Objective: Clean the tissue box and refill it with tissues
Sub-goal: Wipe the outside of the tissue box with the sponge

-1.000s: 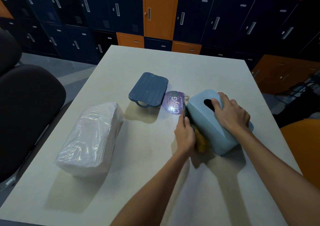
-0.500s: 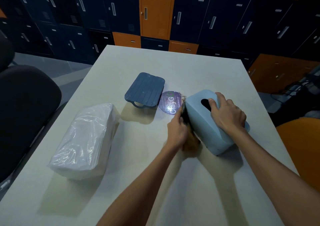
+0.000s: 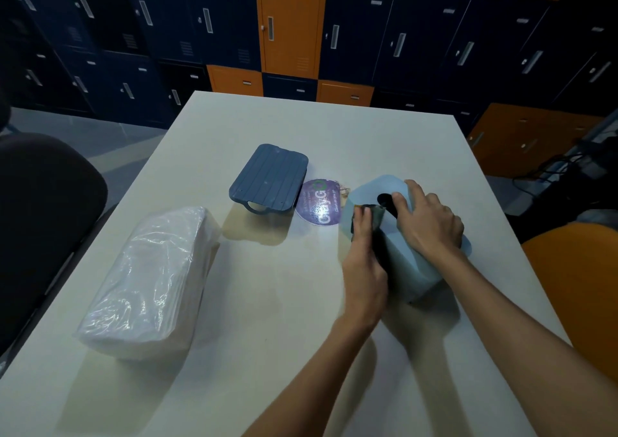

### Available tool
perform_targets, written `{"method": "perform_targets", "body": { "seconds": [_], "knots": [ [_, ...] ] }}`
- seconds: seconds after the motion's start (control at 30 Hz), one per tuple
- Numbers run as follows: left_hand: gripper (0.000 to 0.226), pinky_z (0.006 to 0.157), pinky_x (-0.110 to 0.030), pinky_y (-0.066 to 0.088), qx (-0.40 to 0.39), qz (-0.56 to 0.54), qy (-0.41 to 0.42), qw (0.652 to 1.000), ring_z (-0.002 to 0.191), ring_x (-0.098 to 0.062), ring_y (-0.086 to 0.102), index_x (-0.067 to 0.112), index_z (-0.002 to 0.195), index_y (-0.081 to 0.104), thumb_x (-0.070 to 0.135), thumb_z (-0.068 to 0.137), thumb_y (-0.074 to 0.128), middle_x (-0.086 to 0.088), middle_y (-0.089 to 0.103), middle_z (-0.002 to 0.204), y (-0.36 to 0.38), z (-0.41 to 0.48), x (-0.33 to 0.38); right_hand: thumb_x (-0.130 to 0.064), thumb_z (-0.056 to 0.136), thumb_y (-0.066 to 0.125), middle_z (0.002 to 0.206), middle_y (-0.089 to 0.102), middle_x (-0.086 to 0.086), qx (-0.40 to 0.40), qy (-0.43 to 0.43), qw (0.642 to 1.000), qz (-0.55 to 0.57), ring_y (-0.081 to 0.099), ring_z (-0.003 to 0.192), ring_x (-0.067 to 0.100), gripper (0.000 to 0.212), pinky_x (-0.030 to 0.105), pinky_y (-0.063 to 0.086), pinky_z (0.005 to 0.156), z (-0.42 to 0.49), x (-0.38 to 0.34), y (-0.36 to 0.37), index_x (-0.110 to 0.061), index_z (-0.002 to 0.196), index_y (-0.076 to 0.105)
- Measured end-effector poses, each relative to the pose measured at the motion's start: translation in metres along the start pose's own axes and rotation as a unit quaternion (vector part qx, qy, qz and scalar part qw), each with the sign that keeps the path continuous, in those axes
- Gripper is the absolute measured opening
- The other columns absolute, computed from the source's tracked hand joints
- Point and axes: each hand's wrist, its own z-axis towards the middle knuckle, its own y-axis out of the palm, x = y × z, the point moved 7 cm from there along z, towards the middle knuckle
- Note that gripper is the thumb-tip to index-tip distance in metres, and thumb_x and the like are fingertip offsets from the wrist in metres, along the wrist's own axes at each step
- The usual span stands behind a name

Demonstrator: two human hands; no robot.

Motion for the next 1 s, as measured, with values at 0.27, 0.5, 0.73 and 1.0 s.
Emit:
{"method": "perform_targets", "body": {
  "seconds": [0.27, 0.5, 0.73, 1.0],
  "knots": [
    [0.062, 0.067, 0.001, 0.033, 0.017, 0.011, -0.158, 0.987, 0.088, -0.009, 0.052, 0.038, 0.142, 0.042, 0.0, 0.094, 0.03, -0.001, 0.062, 0.118, -0.019, 0.051, -0.023, -0.054, 0.099, 0.019, 0.132, 0.051, 0.014, 0.0, -0.002, 1.0, 0.0, 0.053, 0.111, 0.038, 0.054, 0.045, 0.038, 0.092, 0.0, 0.001, 0.0, -0.029, 0.147, 0.025],
    [0.05, 0.094, 0.002, 0.03, 0.041, -0.013, -0.129, 0.991, 0.119, 0.0, 0.047, 0.026, 0.147, 0.035, 0.007, 0.102, 0.031, 0.01, 0.048, 0.14, 0.0, -0.008, -0.01, -0.055, 0.099, 0.019, 0.133, 0.051, 0.014, -0.002, 0.004, 1.0, 0.0, 0.052, 0.112, 0.038, 0.054, 0.047, 0.037, 0.094, 0.001, 0.001, 0.001, -0.03, 0.147, 0.024],
    [0.054, 0.083, -0.023, 0.037, 0.021, -0.007, -0.267, 0.964, 0.099, -0.024, 0.054, 0.019, 0.13, 0.056, -0.003, 0.087, 0.032, 0.0, 0.058, 0.102, -0.007, 0.049, -0.025, -0.053, 0.099, 0.019, 0.136, 0.048, 0.015, 0.003, 0.025, 1.0, 0.003, 0.05, 0.115, 0.039, 0.055, 0.048, 0.035, 0.096, 0.003, 0.006, 0.0, -0.029, 0.148, 0.022],
    [0.052, 0.095, -0.023, 0.037, -0.028, 0.041, -0.211, 0.976, 0.118, -0.025, 0.053, 0.031, 0.148, 0.032, 0.01, 0.1, 0.029, -0.005, 0.055, 0.136, 0.008, -0.008, -0.01, -0.053, 0.099, 0.018, 0.139, 0.046, 0.017, 0.002, 0.034, 0.999, -0.004, 0.048, 0.117, 0.04, 0.054, 0.048, 0.035, 0.096, 0.004, 0.007, 0.002, -0.028, 0.147, 0.023]
  ]
}}
